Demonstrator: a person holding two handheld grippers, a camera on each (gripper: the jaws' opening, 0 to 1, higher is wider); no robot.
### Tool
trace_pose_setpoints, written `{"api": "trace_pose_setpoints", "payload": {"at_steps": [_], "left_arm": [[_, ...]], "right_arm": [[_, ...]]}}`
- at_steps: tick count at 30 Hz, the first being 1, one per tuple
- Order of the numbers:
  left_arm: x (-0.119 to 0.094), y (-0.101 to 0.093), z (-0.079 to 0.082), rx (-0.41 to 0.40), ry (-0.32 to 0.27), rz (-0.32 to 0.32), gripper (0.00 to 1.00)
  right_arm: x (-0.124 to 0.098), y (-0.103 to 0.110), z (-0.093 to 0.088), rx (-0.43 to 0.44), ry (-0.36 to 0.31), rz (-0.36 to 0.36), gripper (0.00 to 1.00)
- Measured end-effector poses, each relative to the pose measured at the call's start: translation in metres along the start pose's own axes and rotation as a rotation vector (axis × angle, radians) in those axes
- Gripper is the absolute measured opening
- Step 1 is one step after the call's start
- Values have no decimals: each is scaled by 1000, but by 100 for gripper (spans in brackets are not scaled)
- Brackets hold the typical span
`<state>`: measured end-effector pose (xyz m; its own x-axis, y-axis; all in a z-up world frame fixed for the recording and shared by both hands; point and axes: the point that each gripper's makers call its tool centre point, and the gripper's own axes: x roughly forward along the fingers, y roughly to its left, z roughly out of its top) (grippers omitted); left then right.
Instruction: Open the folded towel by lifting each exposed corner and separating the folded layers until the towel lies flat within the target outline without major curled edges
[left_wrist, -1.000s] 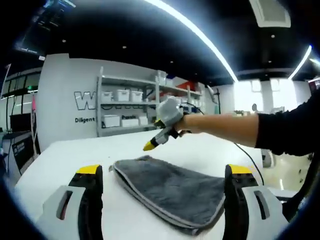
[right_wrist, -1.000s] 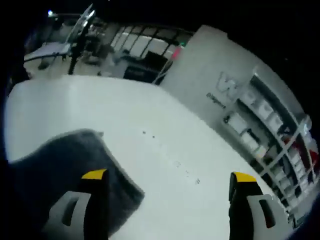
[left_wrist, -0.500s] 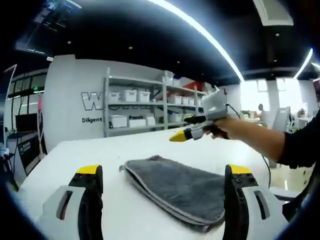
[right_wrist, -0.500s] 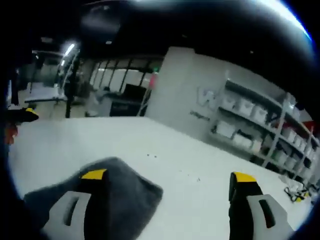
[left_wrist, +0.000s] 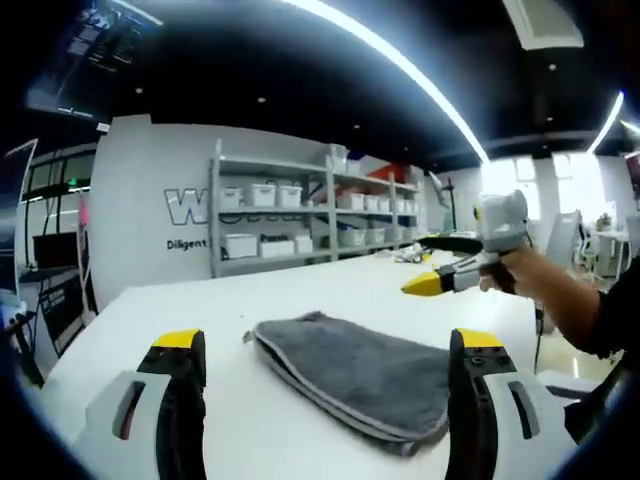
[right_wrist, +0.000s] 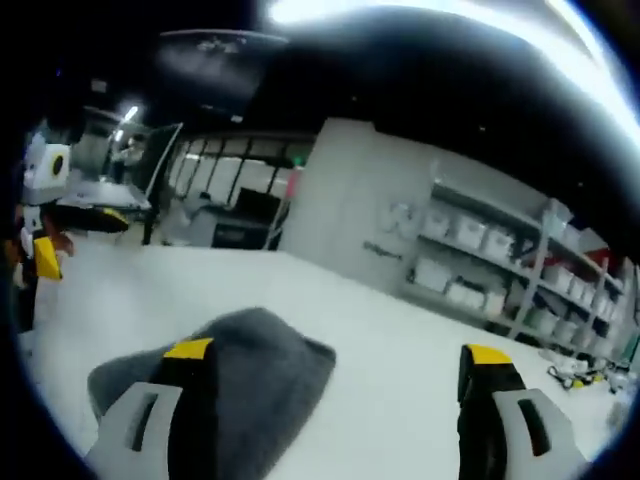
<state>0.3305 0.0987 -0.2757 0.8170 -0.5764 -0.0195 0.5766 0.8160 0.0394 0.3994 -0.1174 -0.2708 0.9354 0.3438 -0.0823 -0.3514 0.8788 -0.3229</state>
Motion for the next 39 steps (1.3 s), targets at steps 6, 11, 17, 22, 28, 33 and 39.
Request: {"api": "trace_pose_setpoints", "payload": {"at_steps": [6,11,17,22,28,33,39], "left_arm": [[-7,2,-1,0,5,12,100],[-10,1,-4,7,14,12,100],[-15,-1,-14,17,18,7,100],[-23,3,-16,21,20,19,100],[-32,9,-18,16,22,38,100],[-39,13,-28,30,47,49,100],[-48,22,-29,27,51,69,100]], "right_arm": [[-33,6,-5,-4,-18,-29,100],[-54,9,-12,-19,-24,-46,100],[-81,9,-13,3,-38,-48,100],[-101,7,-10,11,-59,-58,100],[-125,3,-15,7,-107,-112,100],[-130,1,-19,56,-94,-86,100],[-126,0,-26,58,-76,-88,100]]}}
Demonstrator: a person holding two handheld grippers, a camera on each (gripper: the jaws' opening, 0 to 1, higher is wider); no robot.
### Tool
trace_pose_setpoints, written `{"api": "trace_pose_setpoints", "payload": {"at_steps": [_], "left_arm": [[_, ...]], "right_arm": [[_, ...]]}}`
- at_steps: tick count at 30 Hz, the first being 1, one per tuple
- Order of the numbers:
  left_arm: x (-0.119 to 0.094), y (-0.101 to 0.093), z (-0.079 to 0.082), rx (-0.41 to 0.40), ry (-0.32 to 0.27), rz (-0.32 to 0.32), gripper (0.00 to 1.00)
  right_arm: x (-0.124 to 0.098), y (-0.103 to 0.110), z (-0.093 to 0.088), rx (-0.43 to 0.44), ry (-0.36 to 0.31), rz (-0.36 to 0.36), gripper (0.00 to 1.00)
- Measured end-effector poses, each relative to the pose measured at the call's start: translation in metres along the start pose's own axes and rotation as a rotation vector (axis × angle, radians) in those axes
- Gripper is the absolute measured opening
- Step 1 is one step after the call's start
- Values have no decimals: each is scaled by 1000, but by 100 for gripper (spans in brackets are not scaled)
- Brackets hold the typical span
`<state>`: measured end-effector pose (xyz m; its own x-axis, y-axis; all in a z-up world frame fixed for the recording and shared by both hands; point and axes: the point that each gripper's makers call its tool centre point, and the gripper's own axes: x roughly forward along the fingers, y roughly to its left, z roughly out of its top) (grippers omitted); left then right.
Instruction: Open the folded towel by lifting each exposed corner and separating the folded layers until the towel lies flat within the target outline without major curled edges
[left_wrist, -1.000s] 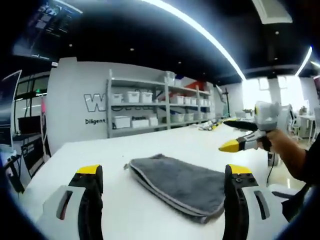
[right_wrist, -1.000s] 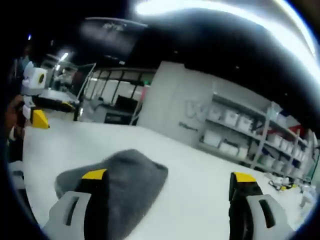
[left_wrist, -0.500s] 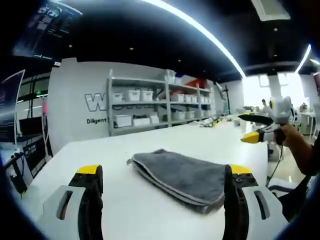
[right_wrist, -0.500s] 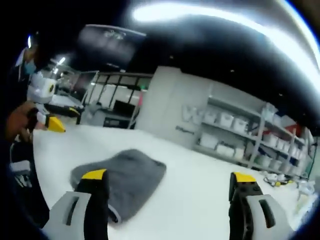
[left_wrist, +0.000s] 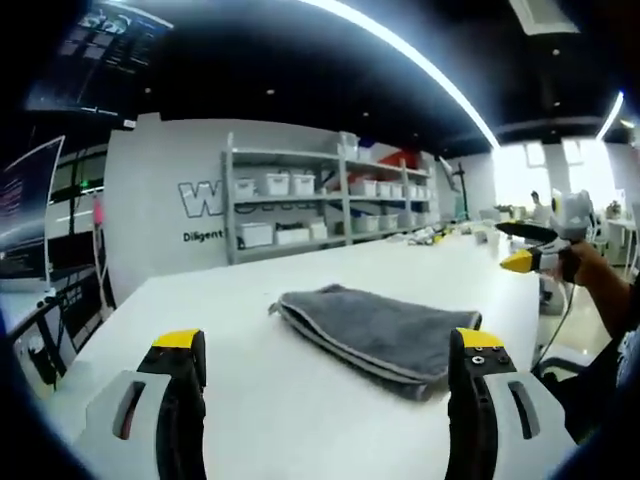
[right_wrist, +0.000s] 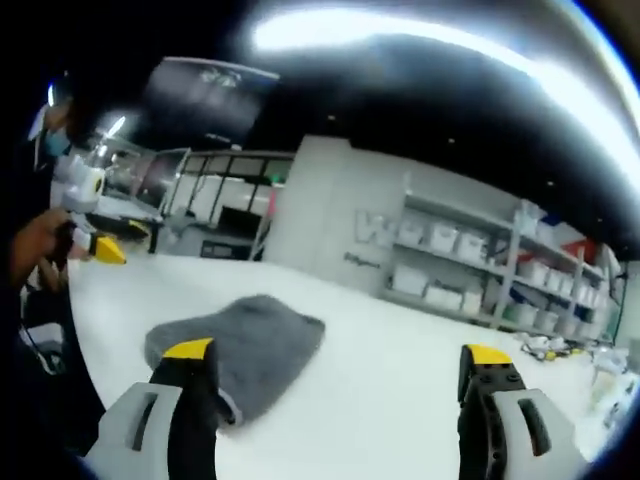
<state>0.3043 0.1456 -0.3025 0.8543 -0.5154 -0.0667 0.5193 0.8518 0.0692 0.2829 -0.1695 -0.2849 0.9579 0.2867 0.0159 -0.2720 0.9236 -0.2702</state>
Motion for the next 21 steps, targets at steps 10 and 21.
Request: {"api": "trace_pose_setpoints", "payload": {"at_steps": [10,21], "left_arm": [[2,6,-4,18,19,-11,100],[3,1,-11,28,39,-30,100]], "right_arm": [[-1,1,3,-87,-7,-11,100],[8,44,15,-432,-65,59,100]]}}
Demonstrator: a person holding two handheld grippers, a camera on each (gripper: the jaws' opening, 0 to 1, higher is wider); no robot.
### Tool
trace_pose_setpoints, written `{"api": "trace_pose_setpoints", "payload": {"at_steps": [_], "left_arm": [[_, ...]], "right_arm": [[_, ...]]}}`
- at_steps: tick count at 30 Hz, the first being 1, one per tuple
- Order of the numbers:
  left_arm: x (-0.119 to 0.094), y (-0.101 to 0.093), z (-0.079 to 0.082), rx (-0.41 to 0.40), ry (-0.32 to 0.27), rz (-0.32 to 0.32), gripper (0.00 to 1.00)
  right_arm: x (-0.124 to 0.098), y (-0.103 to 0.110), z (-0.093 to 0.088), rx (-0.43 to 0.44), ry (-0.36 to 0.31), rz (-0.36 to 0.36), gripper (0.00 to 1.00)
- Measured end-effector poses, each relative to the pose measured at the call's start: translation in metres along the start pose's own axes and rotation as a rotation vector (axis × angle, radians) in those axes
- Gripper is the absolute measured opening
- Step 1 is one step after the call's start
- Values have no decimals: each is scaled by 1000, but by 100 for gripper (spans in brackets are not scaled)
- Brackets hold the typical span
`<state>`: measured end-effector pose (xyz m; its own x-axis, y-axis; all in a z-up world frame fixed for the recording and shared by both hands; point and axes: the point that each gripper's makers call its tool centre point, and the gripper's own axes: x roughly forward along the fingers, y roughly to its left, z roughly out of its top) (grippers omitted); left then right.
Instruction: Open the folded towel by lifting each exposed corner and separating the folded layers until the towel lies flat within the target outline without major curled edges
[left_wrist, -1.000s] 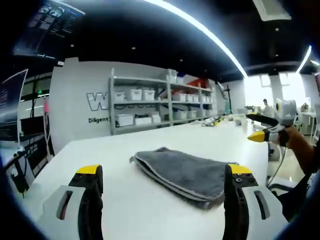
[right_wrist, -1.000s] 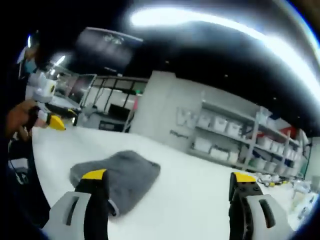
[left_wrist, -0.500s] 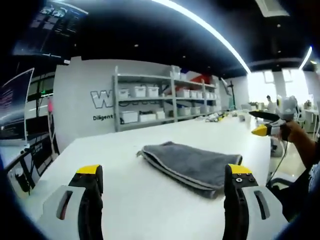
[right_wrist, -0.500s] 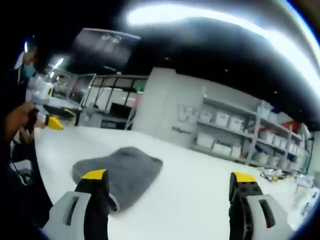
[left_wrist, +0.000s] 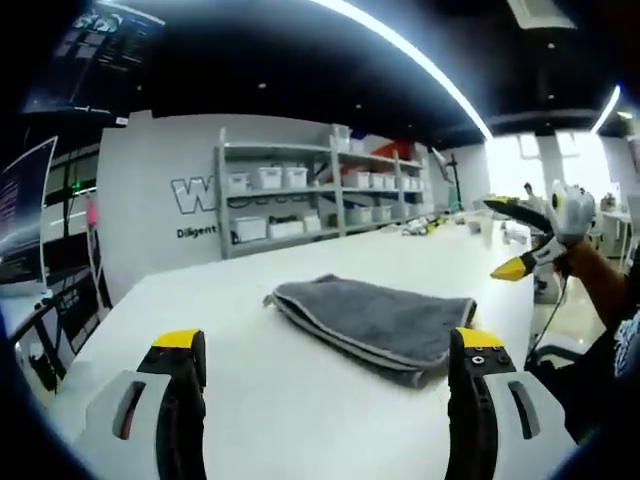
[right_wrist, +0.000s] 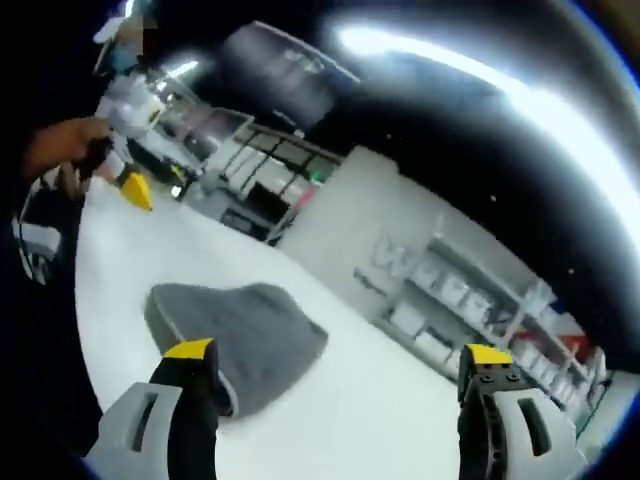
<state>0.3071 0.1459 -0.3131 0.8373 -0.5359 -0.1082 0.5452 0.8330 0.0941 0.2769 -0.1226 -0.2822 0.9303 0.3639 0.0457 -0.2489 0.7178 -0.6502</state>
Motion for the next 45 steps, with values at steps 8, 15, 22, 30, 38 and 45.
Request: {"api": "trace_pose_setpoints", "payload": {"at_steps": [8,15,22,30,38,45], "left_arm": [[-1,1,-2,6,6,10,100],[-2,3,-3,2,6,14,100],[-3,8,-1,-3,-2,37,100],[-4,9,1,4,-16,46,100],[-4,8,0,-5,-10,39,100],[-5,7,-1,-10,-4,35,100]], "right_arm": [[14,31,26,-210,-59,65,100],[20,64,39,-327,-115,123,100],[24,86,41,-406,-143,155,100],[31,109,43,-478,-166,190,100],[38,123,42,-506,-180,202,100],[45,132,40,-534,-179,204,100]]}}
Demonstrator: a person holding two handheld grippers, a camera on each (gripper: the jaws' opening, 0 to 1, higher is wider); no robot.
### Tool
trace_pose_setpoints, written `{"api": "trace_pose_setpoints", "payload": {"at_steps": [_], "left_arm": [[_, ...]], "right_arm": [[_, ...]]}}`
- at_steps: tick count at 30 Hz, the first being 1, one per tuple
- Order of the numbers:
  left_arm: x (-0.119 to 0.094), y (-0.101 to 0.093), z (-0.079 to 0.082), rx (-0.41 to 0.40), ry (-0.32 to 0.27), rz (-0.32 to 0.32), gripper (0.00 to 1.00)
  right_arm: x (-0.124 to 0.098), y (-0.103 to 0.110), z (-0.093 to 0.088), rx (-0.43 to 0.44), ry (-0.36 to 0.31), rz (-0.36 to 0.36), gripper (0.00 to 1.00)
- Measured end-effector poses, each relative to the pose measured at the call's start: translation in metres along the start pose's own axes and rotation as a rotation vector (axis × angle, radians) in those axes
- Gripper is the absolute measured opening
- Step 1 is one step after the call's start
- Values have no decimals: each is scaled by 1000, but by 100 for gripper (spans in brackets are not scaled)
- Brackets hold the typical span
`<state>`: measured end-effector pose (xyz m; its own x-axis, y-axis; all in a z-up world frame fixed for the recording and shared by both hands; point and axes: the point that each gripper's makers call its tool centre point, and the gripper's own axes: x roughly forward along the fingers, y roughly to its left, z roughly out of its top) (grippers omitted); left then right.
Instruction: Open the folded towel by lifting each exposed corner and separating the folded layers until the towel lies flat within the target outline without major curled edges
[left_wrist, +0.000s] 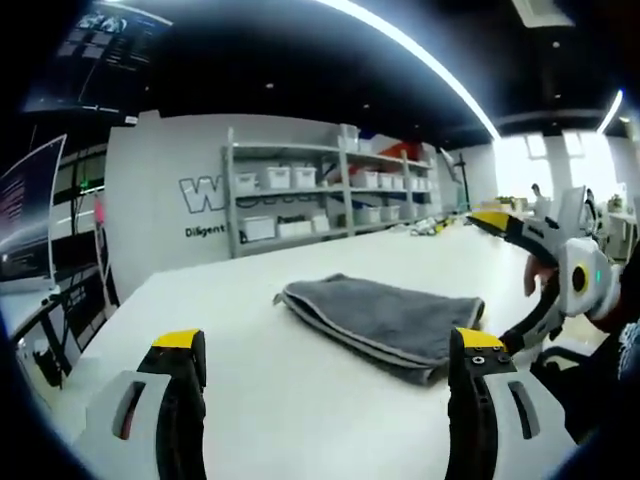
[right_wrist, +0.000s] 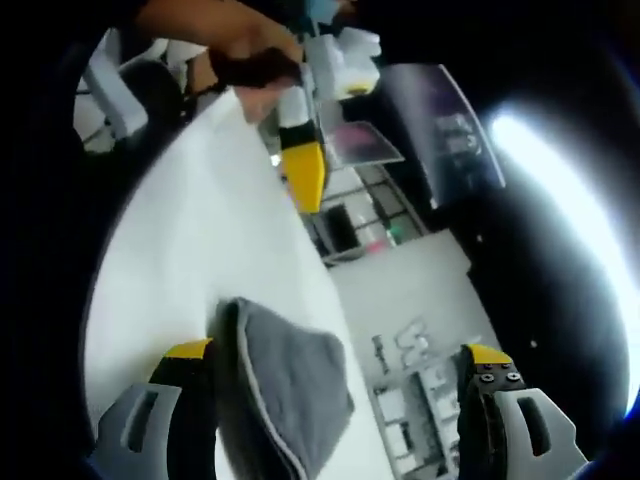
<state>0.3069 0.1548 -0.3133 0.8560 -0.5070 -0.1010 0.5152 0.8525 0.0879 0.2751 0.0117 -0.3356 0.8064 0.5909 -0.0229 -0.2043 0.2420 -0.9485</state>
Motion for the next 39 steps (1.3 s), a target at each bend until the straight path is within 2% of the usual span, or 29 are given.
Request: {"api": "trace_pose_setpoints", "payload": {"at_steps": [7,12,18,28,31,39], "left_arm": [[0,1,-1,-5,3,-1,100],[0,1,-1,-6,2,-4,100],[1,1,-1,-6,3,-5,100],[1,-1,0,-10,0,-12,100],[2,0,-1,-14,1,-9,100],[2,-1,-1,-15,2,-13,100]], "right_arm": [[9,3,1,-4,5,-9,100],[15,0,1,-62,12,-32,100],[14,-7,6,-54,1,-47,100],[13,-17,3,-41,3,-76,100],[13,-21,6,-46,-14,-90,100],[13,-18,4,-44,-6,-76,97]]}}
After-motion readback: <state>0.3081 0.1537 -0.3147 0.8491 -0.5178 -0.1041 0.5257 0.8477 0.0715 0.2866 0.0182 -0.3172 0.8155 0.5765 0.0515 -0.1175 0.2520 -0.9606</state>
